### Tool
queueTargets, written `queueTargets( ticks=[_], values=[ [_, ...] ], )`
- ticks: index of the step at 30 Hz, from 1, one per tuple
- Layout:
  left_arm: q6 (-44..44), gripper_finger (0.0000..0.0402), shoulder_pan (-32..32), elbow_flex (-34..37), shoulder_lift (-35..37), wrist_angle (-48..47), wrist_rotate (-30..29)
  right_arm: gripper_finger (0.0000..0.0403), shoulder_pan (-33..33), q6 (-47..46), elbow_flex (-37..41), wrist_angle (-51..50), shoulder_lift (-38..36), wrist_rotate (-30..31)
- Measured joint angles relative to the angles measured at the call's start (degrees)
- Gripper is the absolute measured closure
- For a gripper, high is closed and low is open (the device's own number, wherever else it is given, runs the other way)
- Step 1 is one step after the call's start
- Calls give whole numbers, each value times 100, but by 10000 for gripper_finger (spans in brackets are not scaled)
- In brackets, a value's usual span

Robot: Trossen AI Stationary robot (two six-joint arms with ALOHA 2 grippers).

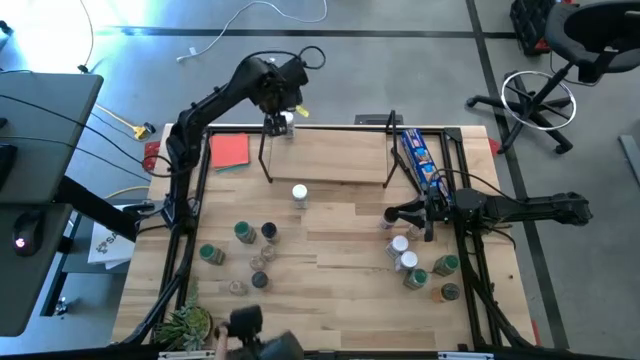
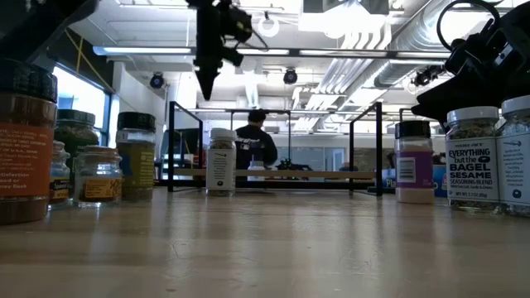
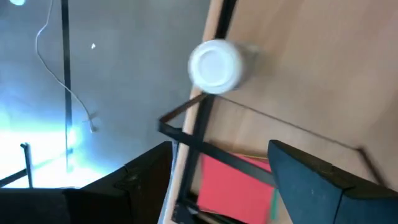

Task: Shelf spices
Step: Put the white seasoning bottle on the shelf aligned with the other white seasoning bottle

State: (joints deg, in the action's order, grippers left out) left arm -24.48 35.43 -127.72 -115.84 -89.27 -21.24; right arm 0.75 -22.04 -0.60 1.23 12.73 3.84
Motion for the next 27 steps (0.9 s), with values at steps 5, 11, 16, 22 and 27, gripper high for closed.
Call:
queueTargets(
  ticks=[5, 11, 16, 22, 27],
  values=[
    [841, 141, -770, 92, 362, -80, 16, 295, 0, 0, 0, 0, 0, 0],
    [1224, 141, -2234, 275, 790, -76, 71, 295, -2, 0, 0, 0, 0, 0],
    [1776, 142, -3341, 622, 846, 386, 442, 295, -1, 0, 0, 0, 2, 0],
    [3819, 142, -3696, 1696, 795, 1347, 707, 295, 0, 0, 0, 0, 0, 0],
    [4821, 142, -3317, 2431, 804, 1290, 756, 295, -2, 0, 0, 0, 0, 0]
  ],
)
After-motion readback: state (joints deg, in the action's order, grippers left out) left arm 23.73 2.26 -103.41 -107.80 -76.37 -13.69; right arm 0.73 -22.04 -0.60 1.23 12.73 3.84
